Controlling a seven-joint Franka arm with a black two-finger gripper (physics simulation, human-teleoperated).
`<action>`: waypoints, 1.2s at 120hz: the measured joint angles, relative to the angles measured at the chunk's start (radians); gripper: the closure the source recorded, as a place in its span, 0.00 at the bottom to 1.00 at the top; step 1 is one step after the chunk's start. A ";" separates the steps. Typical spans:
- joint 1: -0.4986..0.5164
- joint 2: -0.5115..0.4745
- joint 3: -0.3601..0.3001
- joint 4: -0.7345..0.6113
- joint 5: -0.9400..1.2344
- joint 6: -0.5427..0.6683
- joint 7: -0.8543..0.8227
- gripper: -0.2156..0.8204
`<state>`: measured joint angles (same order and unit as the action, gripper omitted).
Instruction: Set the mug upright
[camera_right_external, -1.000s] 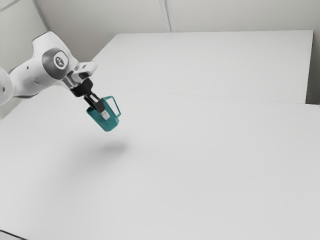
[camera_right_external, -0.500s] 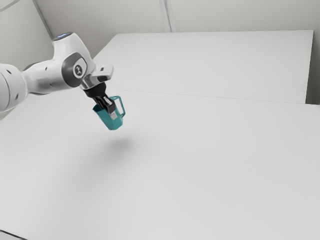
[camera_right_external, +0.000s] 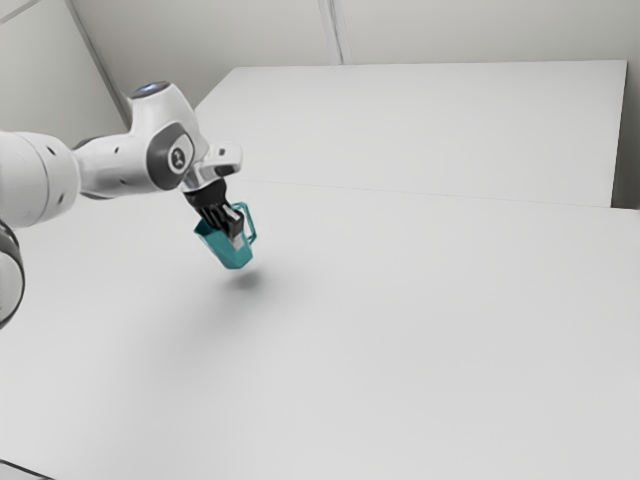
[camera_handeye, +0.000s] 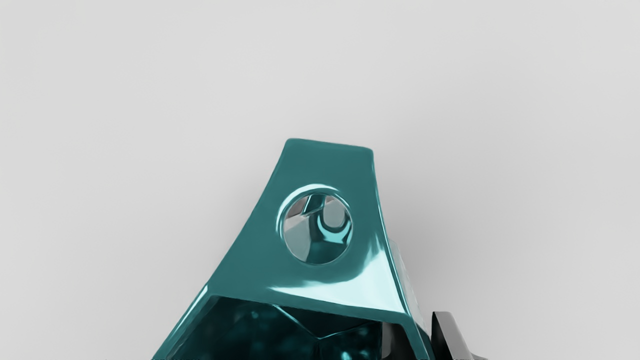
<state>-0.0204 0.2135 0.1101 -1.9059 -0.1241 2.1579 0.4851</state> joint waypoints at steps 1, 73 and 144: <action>0.000 0.002 0.000 0.000 0.000 0.001 -0.001 0.95; 0.006 0.090 -0.005 0.030 0.000 0.032 -0.067 0.95; 0.003 0.005 -0.006 0.046 -0.015 0.030 -0.064 0.47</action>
<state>-0.0172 0.2181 0.1037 -1.8602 -0.1393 2.1877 0.4208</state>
